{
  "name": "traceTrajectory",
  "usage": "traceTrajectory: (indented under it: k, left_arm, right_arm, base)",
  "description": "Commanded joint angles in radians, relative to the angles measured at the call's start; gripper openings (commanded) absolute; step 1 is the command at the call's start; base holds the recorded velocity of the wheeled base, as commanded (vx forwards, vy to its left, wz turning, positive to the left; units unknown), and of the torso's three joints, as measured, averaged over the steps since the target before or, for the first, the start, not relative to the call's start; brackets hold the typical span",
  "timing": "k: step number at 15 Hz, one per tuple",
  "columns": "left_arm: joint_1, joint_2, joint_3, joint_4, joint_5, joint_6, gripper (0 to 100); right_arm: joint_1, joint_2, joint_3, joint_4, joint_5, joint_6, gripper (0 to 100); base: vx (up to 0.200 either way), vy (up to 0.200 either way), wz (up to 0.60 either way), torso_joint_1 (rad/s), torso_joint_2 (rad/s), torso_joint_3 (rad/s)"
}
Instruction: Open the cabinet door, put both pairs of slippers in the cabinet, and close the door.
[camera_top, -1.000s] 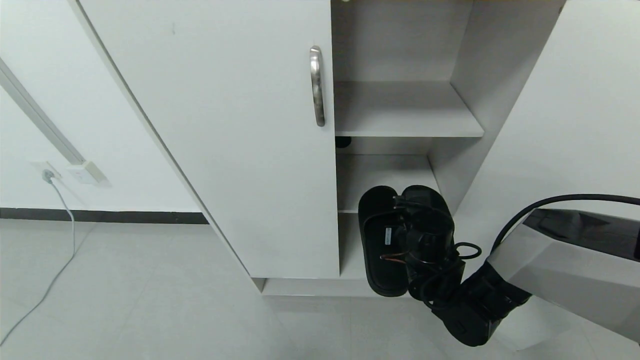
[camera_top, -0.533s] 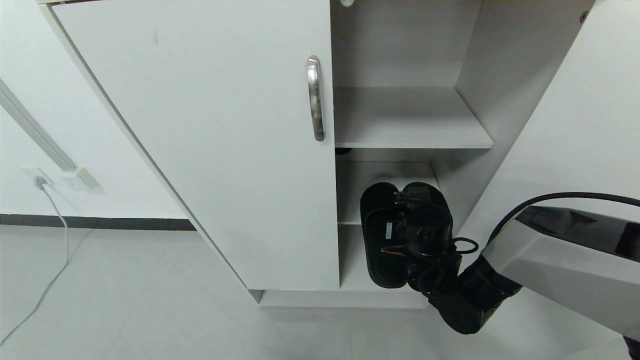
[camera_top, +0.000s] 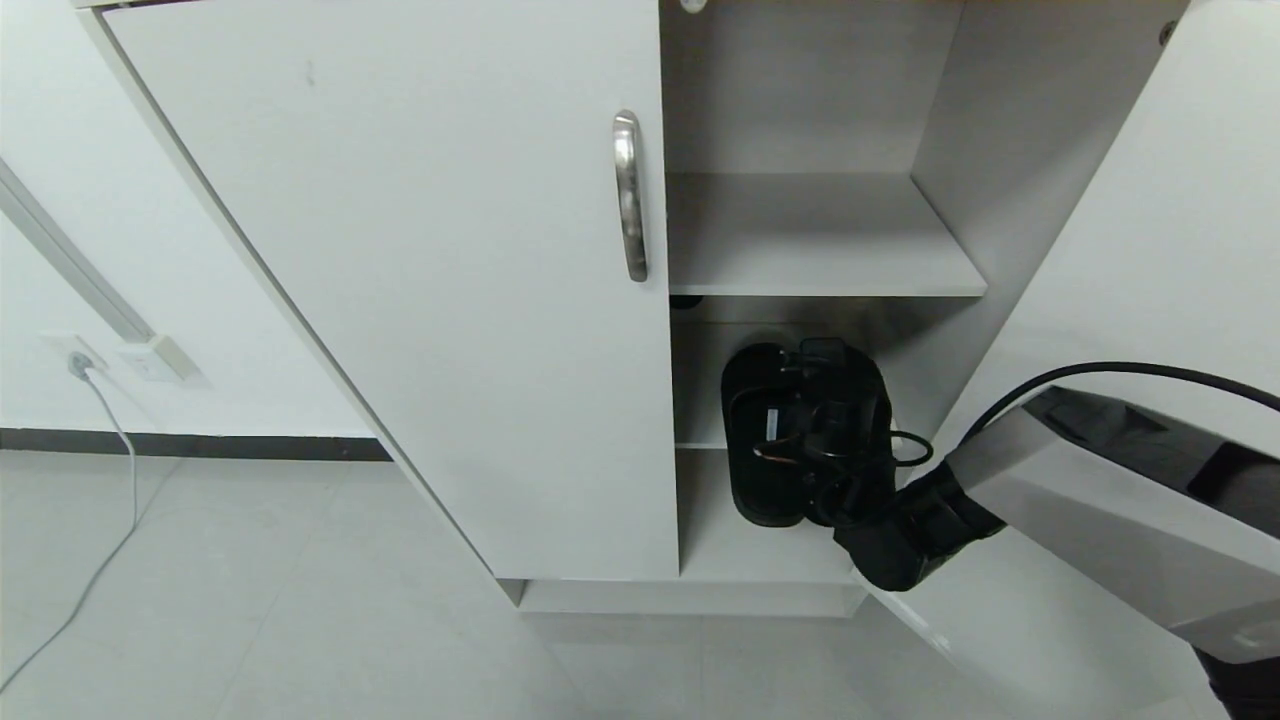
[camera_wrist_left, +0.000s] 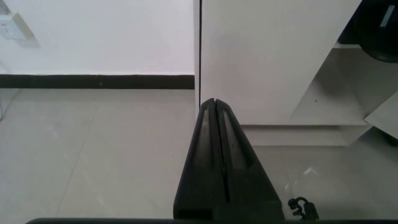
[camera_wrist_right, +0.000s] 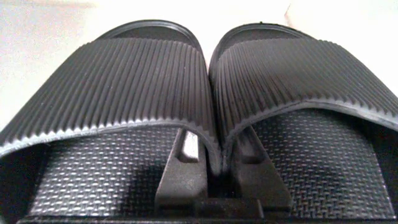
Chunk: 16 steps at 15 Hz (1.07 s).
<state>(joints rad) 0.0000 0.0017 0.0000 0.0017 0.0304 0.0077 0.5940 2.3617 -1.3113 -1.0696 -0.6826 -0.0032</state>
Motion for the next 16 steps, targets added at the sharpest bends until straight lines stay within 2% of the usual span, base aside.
traceTrajectory:
  k: [1, 6, 9, 12, 16]
  left_arm:
    - [0.000, 0.001, 0.000, 0.000, 0.000, 0.000, 0]
    - [0.000, 0.001, 0.000, 0.000, 0.000, 0.000, 0]
    - [0.000, 0.001, 0.000, 0.000, 0.000, 0.000, 0]
    - [0.000, 0.001, 0.000, 0.000, 0.000, 0.000, 0]
    - [0.000, 0.001, 0.000, 0.000, 0.000, 0.000, 0]
  right_arm:
    - [-0.019, 0.041, -0.108, 0.043, 0.001, -0.001, 0]
    - [-0.036, 0.111, -0.336, 0.184, 0.005, -0.001, 0]
    - [-0.043, 0.136, -0.405, 0.243, 0.060, -0.001, 0]
    - [-0.065, 0.186, -0.500, 0.292, 0.063, -0.001, 0]
    - [-0.076, 0.209, -0.526, 0.312, 0.084, -0.001, 0]
  base:
    - [0.000, 0.000, 0.00, 0.000, 0.00, 0.000]
    - [0.000, 0.000, 0.00, 0.000, 0.00, 0.000]
    - [0.000, 0.000, 0.00, 0.000, 0.00, 0.000]
    - [0.000, 0.000, 0.00, 0.000, 0.00, 0.000]
    - [0.000, 0.000, 0.00, 0.000, 0.00, 0.000]
